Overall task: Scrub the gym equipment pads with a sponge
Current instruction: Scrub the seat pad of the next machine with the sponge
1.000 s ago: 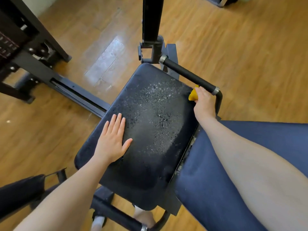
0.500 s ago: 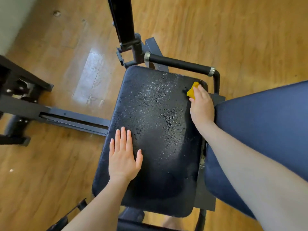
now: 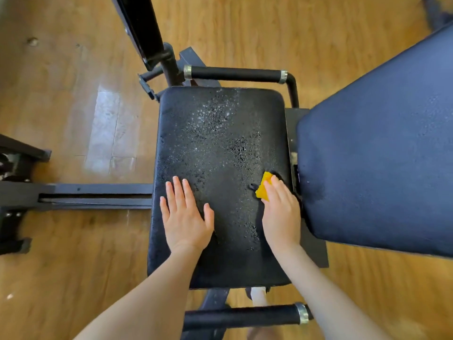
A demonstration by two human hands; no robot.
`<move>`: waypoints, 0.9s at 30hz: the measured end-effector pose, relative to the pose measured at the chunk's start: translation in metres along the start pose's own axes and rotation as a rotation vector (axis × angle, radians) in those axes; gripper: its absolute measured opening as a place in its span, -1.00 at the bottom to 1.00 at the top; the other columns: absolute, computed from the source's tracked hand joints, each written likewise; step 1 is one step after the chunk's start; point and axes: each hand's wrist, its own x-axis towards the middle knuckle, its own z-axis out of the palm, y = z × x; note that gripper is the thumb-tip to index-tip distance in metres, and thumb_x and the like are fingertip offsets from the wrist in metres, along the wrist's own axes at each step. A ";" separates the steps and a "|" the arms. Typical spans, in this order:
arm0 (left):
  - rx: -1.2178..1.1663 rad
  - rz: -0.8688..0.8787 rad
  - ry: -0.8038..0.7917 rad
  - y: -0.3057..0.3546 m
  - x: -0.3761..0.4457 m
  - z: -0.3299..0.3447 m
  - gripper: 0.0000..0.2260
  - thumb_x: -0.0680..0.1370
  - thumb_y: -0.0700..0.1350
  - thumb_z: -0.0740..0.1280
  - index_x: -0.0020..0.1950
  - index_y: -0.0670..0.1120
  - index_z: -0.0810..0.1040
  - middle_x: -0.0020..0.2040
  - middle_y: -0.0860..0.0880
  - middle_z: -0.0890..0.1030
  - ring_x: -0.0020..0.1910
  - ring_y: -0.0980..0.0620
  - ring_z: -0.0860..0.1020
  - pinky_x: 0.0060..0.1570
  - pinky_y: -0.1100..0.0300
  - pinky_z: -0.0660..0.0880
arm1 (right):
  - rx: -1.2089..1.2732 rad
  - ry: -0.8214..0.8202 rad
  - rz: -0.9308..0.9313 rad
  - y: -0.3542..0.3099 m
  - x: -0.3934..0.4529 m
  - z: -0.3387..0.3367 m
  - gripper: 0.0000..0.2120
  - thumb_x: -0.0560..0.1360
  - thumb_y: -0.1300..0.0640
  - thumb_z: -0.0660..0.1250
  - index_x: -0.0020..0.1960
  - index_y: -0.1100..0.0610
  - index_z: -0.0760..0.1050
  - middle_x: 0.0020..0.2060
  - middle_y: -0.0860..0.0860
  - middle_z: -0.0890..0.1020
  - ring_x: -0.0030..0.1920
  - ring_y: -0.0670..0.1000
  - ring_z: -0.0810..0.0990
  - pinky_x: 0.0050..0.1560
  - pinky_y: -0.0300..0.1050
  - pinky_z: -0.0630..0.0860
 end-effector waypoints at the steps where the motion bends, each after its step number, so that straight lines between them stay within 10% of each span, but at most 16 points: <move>1: -0.003 0.001 -0.005 0.000 0.000 0.001 -0.32 0.52 0.18 -0.14 0.57 -0.12 -0.10 0.57 -0.08 -0.14 0.54 -0.07 -0.21 0.47 0.02 -0.27 | 0.019 -0.005 -0.008 0.001 -0.007 -0.001 -0.57 0.35 0.30 0.47 0.21 0.27 0.52 0.21 0.17 0.56 0.20 0.21 0.54 0.17 0.10 0.45; 8: 0.011 0.010 0.022 -0.001 0.001 0.005 -0.31 0.51 0.19 -0.17 0.56 -0.14 -0.02 0.57 -0.11 -0.06 0.55 -0.08 -0.14 0.47 0.02 -0.24 | 0.259 0.133 -0.066 0.000 0.079 -0.035 -0.65 0.46 0.34 0.27 0.24 0.33 0.47 0.23 0.21 0.52 0.27 0.21 0.46 0.34 -0.09 0.25; 14: -0.011 0.003 0.028 -0.001 0.001 0.002 -0.31 0.50 0.17 -0.11 0.55 -0.17 0.10 0.56 -0.12 0.03 0.54 -0.11 -0.03 0.47 -0.02 -0.14 | 0.204 -0.057 -0.107 -0.011 0.194 -0.032 -0.62 0.57 0.29 0.14 0.38 0.23 0.31 0.42 0.10 0.31 0.42 0.10 0.26 0.34 -0.06 0.22; 27: -0.003 -0.001 0.034 0.001 0.000 0.002 -0.29 0.48 0.18 -0.15 0.55 -0.16 0.06 0.56 -0.11 -0.01 0.55 -0.10 -0.07 0.47 -0.01 -0.18 | 0.187 -0.044 -0.040 0.004 0.118 -0.013 -0.57 0.57 0.29 0.18 0.43 0.20 0.28 0.46 0.05 0.26 0.47 0.08 0.18 0.41 -0.10 0.11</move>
